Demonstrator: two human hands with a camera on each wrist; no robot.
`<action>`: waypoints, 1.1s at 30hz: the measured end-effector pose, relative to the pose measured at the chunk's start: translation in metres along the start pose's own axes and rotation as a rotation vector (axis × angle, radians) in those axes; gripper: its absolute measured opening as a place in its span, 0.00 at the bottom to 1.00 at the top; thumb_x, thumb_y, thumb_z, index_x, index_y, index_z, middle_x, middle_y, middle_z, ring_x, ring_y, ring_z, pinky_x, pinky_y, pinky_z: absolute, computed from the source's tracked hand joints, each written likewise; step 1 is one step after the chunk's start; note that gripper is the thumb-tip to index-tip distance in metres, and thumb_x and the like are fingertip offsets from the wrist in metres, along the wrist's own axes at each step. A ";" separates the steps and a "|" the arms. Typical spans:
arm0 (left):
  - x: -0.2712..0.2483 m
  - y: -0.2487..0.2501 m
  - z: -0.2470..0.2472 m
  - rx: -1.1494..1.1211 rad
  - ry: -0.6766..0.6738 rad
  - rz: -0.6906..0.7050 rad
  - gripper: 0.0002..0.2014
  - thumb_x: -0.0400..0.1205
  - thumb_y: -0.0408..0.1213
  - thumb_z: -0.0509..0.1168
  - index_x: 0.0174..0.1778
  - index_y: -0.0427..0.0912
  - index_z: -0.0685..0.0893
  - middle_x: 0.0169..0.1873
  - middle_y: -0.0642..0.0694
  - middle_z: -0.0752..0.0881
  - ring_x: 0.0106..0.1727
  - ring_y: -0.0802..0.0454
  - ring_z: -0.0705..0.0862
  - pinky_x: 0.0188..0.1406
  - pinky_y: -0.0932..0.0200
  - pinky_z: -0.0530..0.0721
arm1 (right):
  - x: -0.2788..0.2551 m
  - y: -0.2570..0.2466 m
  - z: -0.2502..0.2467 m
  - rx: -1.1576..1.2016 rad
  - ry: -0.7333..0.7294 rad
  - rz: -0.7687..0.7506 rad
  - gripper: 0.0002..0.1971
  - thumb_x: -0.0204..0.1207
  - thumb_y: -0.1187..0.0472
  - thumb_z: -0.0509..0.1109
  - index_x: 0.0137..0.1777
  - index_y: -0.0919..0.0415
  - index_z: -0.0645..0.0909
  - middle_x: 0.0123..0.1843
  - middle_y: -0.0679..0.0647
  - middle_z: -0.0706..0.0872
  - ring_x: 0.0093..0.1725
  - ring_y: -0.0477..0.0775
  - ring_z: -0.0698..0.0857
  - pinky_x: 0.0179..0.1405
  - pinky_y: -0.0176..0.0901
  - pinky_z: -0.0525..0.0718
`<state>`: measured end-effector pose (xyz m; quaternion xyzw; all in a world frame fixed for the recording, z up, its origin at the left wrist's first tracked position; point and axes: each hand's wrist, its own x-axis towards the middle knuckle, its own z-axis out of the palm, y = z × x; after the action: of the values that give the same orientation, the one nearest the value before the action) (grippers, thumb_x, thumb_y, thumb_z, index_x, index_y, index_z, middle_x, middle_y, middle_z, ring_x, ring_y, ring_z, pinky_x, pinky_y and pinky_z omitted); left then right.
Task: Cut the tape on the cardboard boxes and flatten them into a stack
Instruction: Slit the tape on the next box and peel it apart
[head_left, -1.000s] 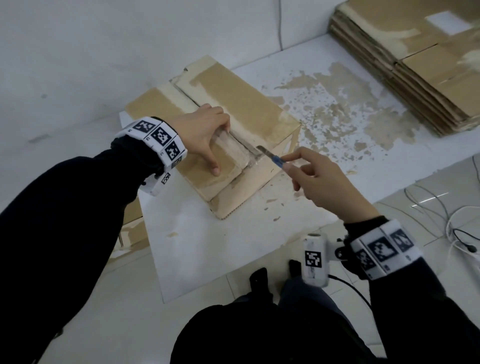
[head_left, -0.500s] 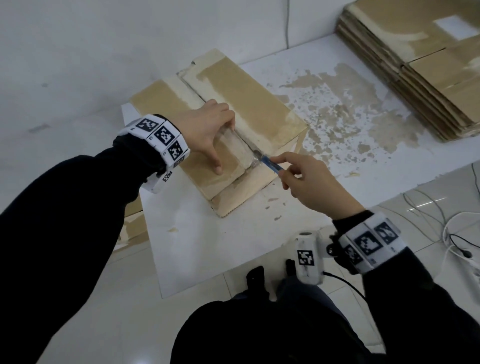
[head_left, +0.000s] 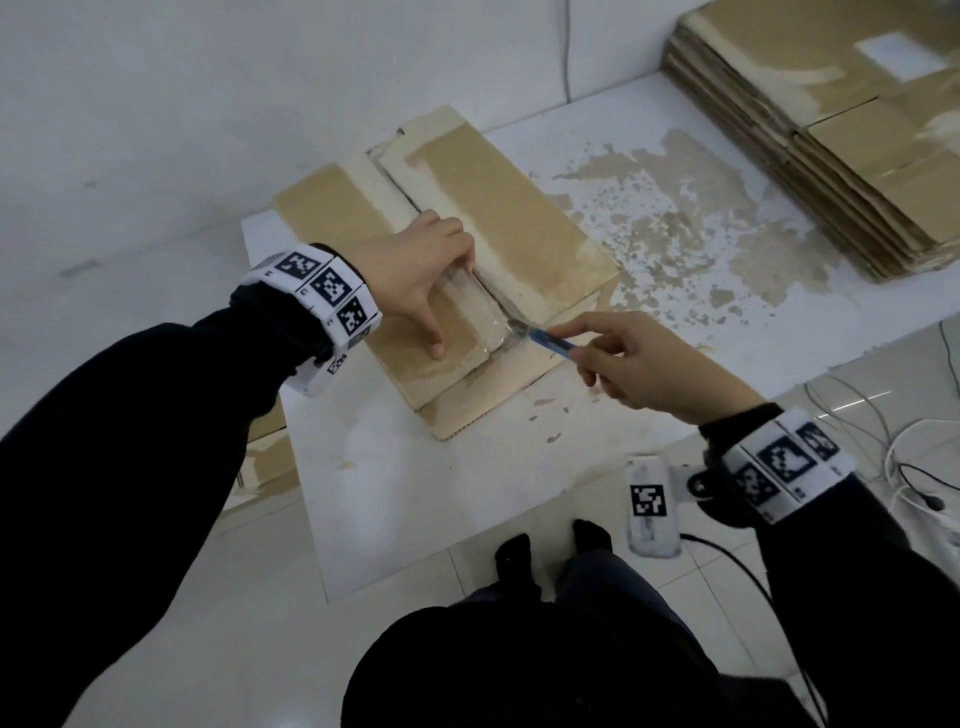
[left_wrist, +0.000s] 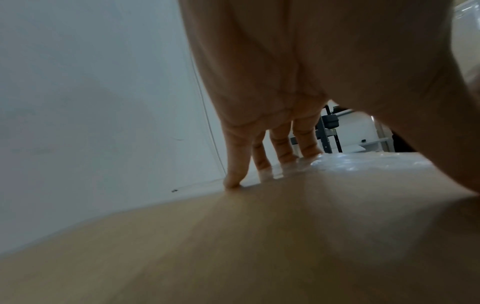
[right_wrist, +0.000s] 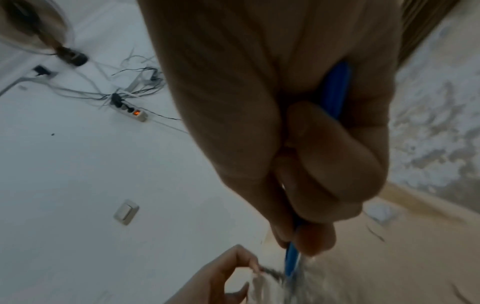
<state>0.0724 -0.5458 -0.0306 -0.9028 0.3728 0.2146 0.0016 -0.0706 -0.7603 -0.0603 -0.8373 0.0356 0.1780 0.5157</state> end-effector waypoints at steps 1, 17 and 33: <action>0.000 0.001 0.001 0.005 0.001 0.003 0.44 0.53 0.55 0.84 0.60 0.43 0.73 0.53 0.52 0.70 0.56 0.55 0.63 0.57 0.51 0.75 | 0.000 0.001 -0.007 -0.028 0.003 -0.001 0.13 0.84 0.62 0.61 0.64 0.52 0.81 0.30 0.53 0.82 0.20 0.42 0.71 0.18 0.33 0.69; -0.002 -0.001 0.001 0.005 -0.015 0.078 0.43 0.53 0.54 0.84 0.59 0.43 0.74 0.53 0.51 0.70 0.57 0.54 0.63 0.59 0.52 0.72 | 0.032 -0.004 -0.032 -0.047 -0.332 0.035 0.13 0.85 0.63 0.60 0.63 0.54 0.82 0.31 0.53 0.75 0.21 0.45 0.65 0.18 0.35 0.62; 0.018 -0.010 -0.008 -0.033 0.036 -0.034 0.45 0.55 0.57 0.82 0.63 0.41 0.73 0.59 0.45 0.72 0.62 0.47 0.67 0.62 0.49 0.72 | -0.016 0.011 0.001 0.059 0.134 -0.009 0.11 0.85 0.61 0.60 0.60 0.49 0.80 0.29 0.50 0.81 0.19 0.44 0.70 0.18 0.34 0.68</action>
<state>0.0939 -0.5521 -0.0324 -0.9126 0.3537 0.2042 -0.0164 -0.0882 -0.7661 -0.0652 -0.8319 0.0717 0.1183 0.5374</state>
